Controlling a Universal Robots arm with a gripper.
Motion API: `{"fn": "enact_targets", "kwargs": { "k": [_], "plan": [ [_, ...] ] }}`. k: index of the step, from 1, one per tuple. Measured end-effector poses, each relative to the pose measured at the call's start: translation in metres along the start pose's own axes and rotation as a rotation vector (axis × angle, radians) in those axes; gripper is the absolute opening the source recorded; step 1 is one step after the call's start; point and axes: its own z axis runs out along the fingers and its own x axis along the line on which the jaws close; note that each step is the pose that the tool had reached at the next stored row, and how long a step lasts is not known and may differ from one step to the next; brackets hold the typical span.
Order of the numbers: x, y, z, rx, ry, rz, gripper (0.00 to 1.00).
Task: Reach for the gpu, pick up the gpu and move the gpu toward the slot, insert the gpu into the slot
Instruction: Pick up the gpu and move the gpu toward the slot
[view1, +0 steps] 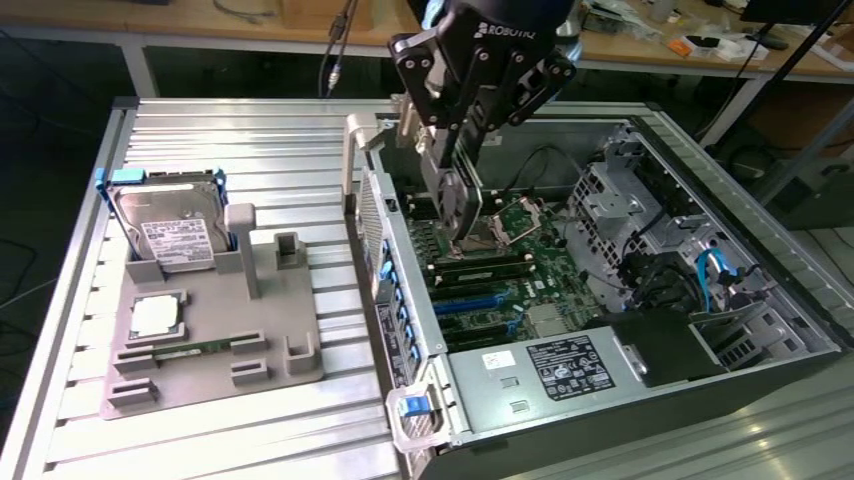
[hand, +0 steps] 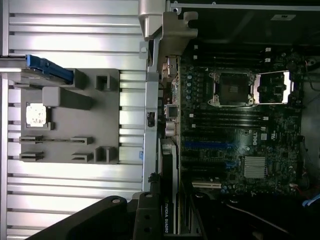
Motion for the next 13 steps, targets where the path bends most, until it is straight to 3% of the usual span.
{"fn": "enact_targets", "kwargs": {
  "k": [13],
  "plan": [
    [-0.033, -0.0074, -0.0012, 0.0, 0.0, 0.0, 0.27]
  ]
}}
